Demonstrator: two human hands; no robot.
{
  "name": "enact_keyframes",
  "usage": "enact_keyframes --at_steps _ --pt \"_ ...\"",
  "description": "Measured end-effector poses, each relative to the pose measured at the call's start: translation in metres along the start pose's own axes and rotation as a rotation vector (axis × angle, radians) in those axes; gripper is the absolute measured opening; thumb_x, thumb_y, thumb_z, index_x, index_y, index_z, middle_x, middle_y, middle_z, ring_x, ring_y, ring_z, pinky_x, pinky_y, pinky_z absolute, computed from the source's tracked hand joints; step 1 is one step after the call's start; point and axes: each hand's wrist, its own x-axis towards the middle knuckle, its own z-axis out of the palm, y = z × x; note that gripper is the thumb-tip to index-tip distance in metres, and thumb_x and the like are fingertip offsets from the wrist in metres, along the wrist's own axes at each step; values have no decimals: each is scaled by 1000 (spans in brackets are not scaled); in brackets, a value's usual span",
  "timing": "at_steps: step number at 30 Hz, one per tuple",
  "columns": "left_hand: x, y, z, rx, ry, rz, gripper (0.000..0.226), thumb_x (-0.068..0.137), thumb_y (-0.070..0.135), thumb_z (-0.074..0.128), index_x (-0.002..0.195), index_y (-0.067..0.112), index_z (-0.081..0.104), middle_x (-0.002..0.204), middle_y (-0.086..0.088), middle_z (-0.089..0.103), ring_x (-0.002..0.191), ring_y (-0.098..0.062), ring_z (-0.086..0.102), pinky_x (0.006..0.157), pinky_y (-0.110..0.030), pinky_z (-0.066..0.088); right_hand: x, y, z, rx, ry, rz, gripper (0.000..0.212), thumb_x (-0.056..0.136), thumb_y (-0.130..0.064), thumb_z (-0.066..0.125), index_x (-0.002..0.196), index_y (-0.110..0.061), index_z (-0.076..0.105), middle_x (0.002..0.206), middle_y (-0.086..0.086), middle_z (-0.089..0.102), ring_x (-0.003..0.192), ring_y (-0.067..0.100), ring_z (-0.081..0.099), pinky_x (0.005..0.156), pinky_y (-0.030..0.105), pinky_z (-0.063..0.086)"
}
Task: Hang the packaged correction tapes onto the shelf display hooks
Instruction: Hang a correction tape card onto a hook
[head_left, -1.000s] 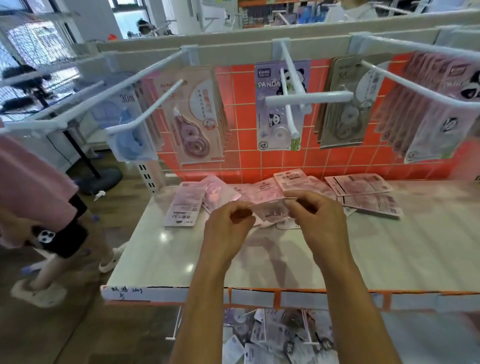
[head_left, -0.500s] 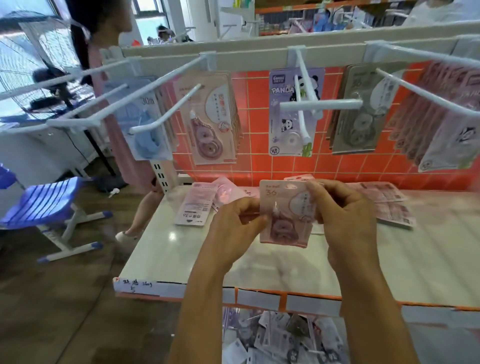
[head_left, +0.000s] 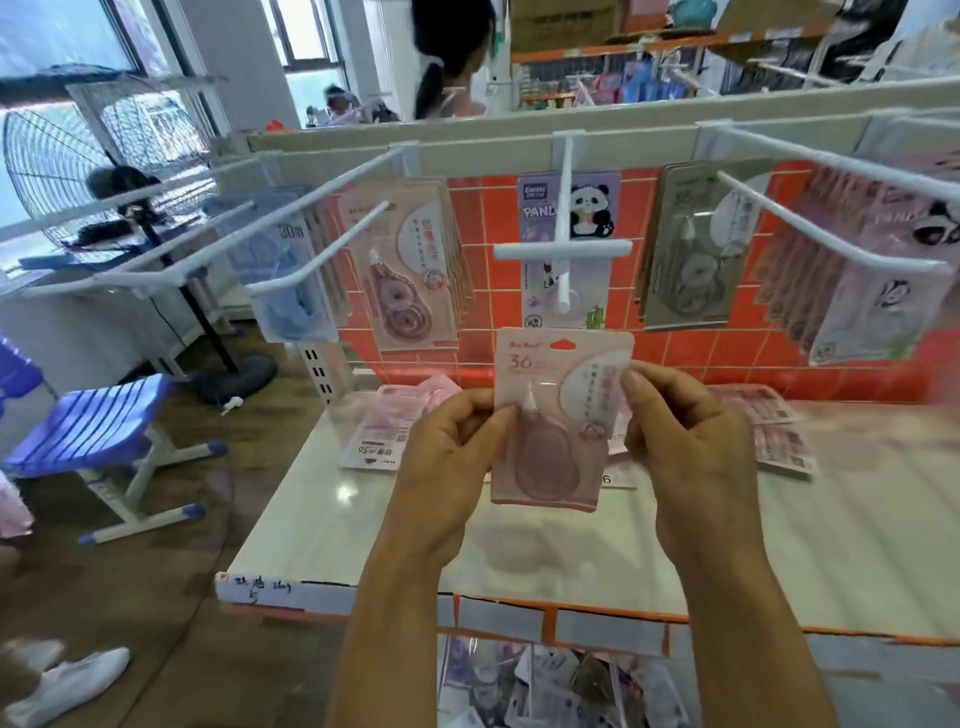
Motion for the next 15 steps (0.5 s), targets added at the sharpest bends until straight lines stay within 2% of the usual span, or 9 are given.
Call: enact_keyframes --at_steps 6,11,15 --pt "-5 3 8 -106 25 -14 14 93 14 55 101 18 66 91 -2 75 84 -18 70 77 -37 59 -1 -2 -6 -21 -29 -25 15 89 -15 63 81 -25 72 74 -10 71 61 -2 59 54 14 46" --pt "-12 3 15 -139 24 14 20 85 24 58 102 19 66 93 -2 75 86 -18 70 77 -36 59 -1 -2 -14 -30 -121 -23 11 86 -15 64 85 -21 73 86 2 74 79 19 70 66 30 58" --pt "-18 3 22 -160 20 23 28 79 30 58 104 19 66 95 0 75 88 -17 71 80 -36 60 -6 -2 -20 52 -182 46 13 86 -13 61 87 -21 71 86 -7 75 80 10 70 66 20 56"
